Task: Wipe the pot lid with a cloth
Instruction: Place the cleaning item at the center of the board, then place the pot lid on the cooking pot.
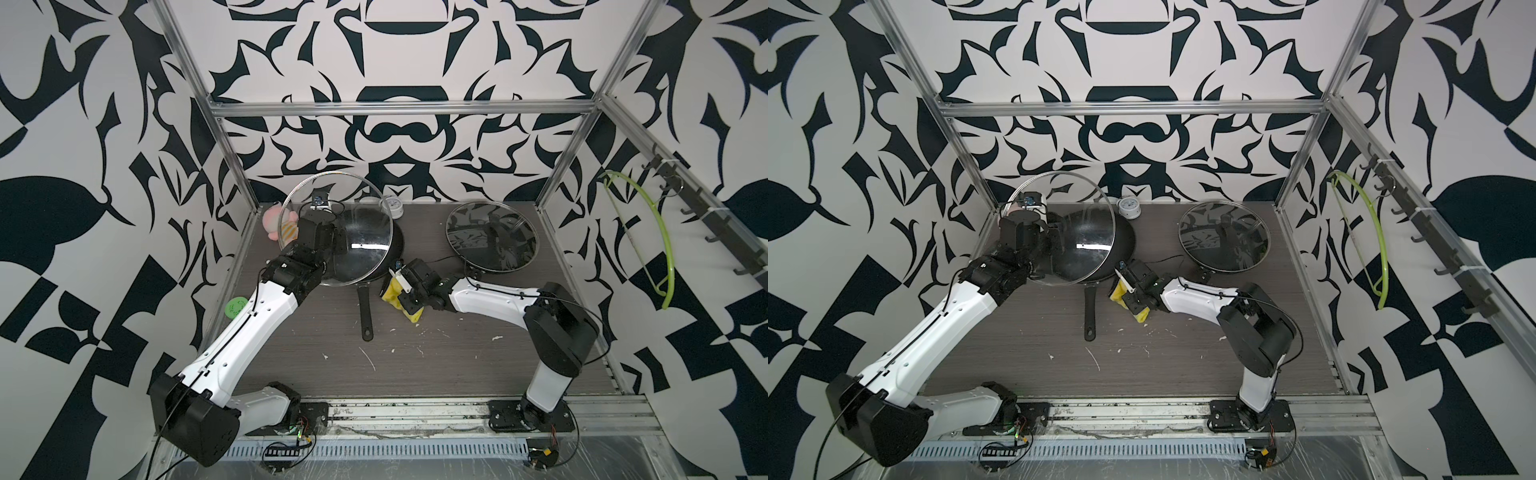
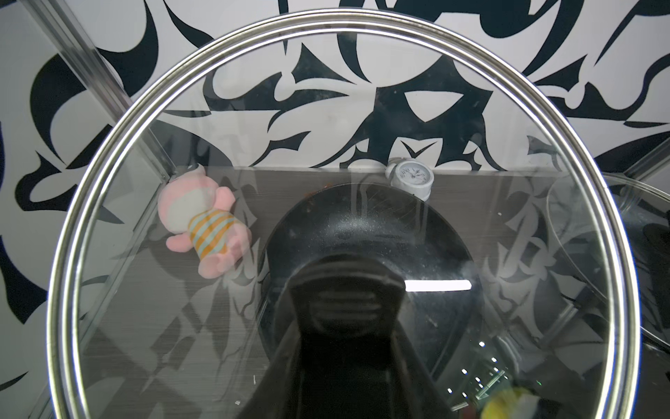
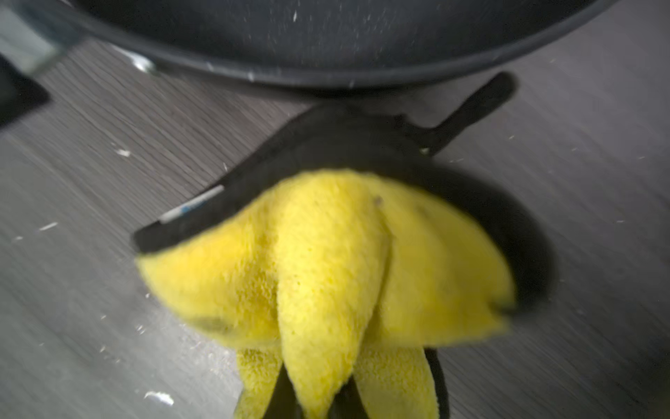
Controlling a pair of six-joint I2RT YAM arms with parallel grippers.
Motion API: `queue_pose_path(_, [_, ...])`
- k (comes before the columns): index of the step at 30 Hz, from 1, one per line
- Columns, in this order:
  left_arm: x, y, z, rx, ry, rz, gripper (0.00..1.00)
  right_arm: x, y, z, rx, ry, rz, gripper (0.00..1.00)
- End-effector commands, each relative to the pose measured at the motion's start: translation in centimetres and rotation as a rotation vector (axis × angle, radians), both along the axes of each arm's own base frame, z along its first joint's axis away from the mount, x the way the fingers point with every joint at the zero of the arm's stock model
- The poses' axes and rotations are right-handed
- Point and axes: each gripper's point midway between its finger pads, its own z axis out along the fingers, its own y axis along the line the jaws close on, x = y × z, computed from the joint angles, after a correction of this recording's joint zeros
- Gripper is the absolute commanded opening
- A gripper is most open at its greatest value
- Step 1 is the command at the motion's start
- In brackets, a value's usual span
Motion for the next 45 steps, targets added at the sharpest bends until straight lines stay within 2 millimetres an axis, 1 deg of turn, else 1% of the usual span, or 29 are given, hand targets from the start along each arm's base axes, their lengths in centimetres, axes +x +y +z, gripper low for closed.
queue_pose_path(1, [0.4,-0.3,8.2,-0.16,-0.199,0.01,0.0,0.6,0.9,1.1,0.06,-0.027,-0.007,0.03])
queue_pose_path(3, [0.4,-0.6,8.2,-0.173,-0.173,-0.001,0.0,0.6,1.0,1.4,0.067,-0.034,-0.006,0.14])
queue_pose_path(6, [0.7,-1.1,7.6,-0.166,-0.119,-0.025,0.0,0.5,0.8,2.7,0.082,-0.054,-0.003,0.37])
queue_pose_path(7, [0.9,-1.2,7.4,-0.163,-0.111,-0.024,0.0,0.4,0.8,3.3,0.093,-0.064,-0.003,0.42])
queue_pose_path(9, [1.2,-1.4,7.2,-0.159,-0.102,-0.022,0.0,0.1,0.4,4.4,0.114,-0.084,-0.002,0.5])
queue_pose_path(10, [2.1,-1.7,6.2,-0.146,-0.074,-0.014,0.0,-0.1,0.2,5.0,0.126,-0.098,-0.001,0.53])
queue_pose_path(14, [3.6,-1.8,5.3,-0.131,-0.023,0.005,0.0,-1.2,-1.0,7.1,0.159,-0.144,0.009,0.62])
queue_pose_path(17, [5.3,-2.1,4.1,-0.123,0.03,0.01,0.0,-1.9,-1.7,9.5,0.207,-0.199,0.018,0.73])
queue_pose_path(21, [7.8,-2.6,1.8,-0.096,0.126,0.02,0.0,-2.6,-2.4,12.8,0.286,-0.284,0.021,0.9])
queue_pose_path(24, [9.2,-3.2,-0.3,-0.074,0.207,0.021,0.0,-2.6,-2.9,15.0,0.322,-0.343,0.013,0.93])
queue_pose_path(27, [10.5,-3.8,-1.8,-0.056,0.262,0.02,0.0,-2.4,-3.8,16.6,0.329,-0.406,-0.011,0.94])
queue_pose_path(30, [11.5,-4.1,-3.3,-0.046,0.313,0.021,0.0,-2.1,-4.7,17.3,0.308,-0.45,-0.035,0.95])
queue_pose_path(33, [12.3,-4.1,-5.2,-0.044,0.36,0.028,0.0,-1.6,-5.8,17.6,0.283,-0.483,-0.077,0.95])
queue_pose_path(36, [12.6,-4.3,-6.7,-0.047,0.395,0.028,0.0,-1.4,-6.5,17.8,0.279,-0.499,-0.1,0.95])
queue_pose_path(40, [12.8,-4.7,-8.2,-0.059,0.415,0.022,0.0,-1.2,-7.0,17.8,0.28,-0.509,-0.121,0.94])
queue_pose_path(45, [13.0,-5.3,-10.0,-0.057,0.448,-0.001,0.0,-0.9,-7.5,17.4,0.272,-0.506,-0.146,0.93])
